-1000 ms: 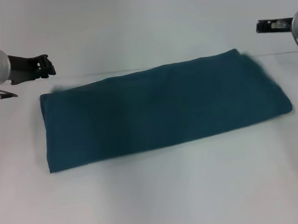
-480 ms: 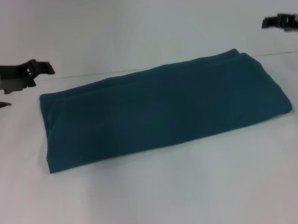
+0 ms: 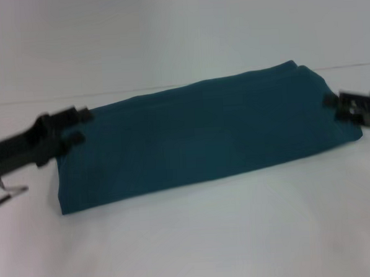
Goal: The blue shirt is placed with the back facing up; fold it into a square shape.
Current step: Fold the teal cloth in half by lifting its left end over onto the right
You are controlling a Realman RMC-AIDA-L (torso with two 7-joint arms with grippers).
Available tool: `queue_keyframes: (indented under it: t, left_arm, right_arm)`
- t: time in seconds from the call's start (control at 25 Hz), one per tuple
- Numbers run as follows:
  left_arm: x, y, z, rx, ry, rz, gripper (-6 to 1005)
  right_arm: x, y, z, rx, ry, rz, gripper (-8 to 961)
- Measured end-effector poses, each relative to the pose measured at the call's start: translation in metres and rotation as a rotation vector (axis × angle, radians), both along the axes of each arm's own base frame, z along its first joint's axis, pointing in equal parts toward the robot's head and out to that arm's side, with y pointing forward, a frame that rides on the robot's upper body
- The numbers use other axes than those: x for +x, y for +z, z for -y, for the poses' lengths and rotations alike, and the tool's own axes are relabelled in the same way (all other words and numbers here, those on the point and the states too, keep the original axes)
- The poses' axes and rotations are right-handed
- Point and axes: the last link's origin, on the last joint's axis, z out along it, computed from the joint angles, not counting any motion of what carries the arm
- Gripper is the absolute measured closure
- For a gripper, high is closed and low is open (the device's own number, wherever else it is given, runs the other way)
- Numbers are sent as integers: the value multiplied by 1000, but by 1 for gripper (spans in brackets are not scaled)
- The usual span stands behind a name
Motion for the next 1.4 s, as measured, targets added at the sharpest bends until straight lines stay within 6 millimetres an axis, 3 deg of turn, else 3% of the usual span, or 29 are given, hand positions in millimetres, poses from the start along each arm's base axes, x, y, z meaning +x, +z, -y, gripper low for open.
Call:
queue_keyframes:
  t: [0.12,0.32,0.84,1.16,1.4]
  left_arm:
    - [-15,-15,20,-9,39,73,368]
    - [-28,-36,34,-33,88,96,368]
    - [-58,-56,39,-3,233,-1,364]
    - [-55,-49,37,3,202,0,360]
    - [-42,-43,19,40,174,-16,358]
  right_arm:
    - [13,-7,27,-33,-2,-68,192]
    - [20,-9,44,-68,-2,-87,193]
    - [17,-14,41,-109,11,-56,192]
    - [16,-14,41,-107,7,-66,192]
    - [17,-14,40,-102,10,-60,192]
